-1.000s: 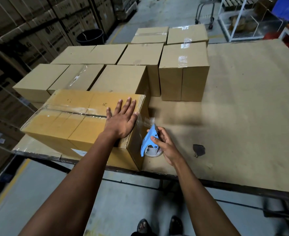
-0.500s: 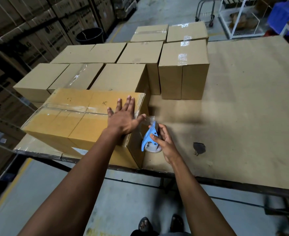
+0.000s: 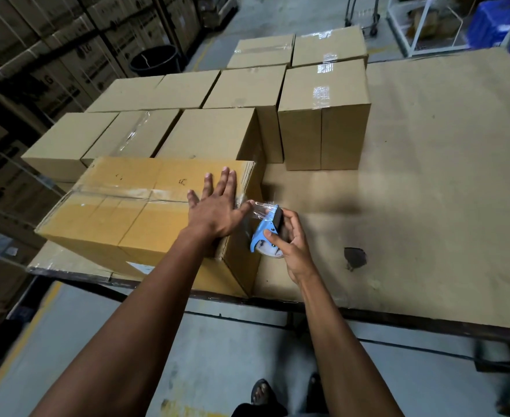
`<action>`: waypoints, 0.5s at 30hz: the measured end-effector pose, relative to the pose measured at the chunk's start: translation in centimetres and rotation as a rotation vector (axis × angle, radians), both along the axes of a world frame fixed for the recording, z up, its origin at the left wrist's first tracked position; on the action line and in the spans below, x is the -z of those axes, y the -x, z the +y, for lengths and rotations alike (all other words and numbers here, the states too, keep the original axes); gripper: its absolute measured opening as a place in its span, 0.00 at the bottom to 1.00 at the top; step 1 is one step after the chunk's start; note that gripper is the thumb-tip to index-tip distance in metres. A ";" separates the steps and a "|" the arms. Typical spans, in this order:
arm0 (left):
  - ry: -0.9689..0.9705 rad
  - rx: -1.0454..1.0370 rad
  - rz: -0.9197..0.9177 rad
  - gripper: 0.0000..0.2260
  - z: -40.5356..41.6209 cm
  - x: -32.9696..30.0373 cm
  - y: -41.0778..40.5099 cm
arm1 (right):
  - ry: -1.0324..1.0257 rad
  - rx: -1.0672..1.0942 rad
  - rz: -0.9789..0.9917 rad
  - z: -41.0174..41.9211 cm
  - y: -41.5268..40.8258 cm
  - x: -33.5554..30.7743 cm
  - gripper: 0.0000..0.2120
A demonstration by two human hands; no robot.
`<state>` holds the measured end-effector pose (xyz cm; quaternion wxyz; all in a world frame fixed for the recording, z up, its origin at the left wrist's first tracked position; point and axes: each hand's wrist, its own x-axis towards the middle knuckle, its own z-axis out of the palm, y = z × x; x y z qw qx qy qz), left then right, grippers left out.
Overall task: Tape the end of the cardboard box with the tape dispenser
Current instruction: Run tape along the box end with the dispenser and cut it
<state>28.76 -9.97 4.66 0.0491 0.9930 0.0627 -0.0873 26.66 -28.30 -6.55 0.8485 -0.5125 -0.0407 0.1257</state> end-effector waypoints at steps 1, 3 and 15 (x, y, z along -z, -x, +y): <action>-0.009 -0.001 0.007 0.41 0.1 0.0 0.0 | -0.013 0.000 -0.008 0.1 0.0 0.0 0.25; -0.024 0.004 0.037 0.43 0.2 -0.2 -0.1 | -0.166 0.069 -0.002 -0.7 -0.1 0.2 0.24; 0.017 0.014 0.030 0.41 0.1 -0.2 0.2 | 0.772 -0.142 -0.360 -9.9 -4.1 1.0 0.26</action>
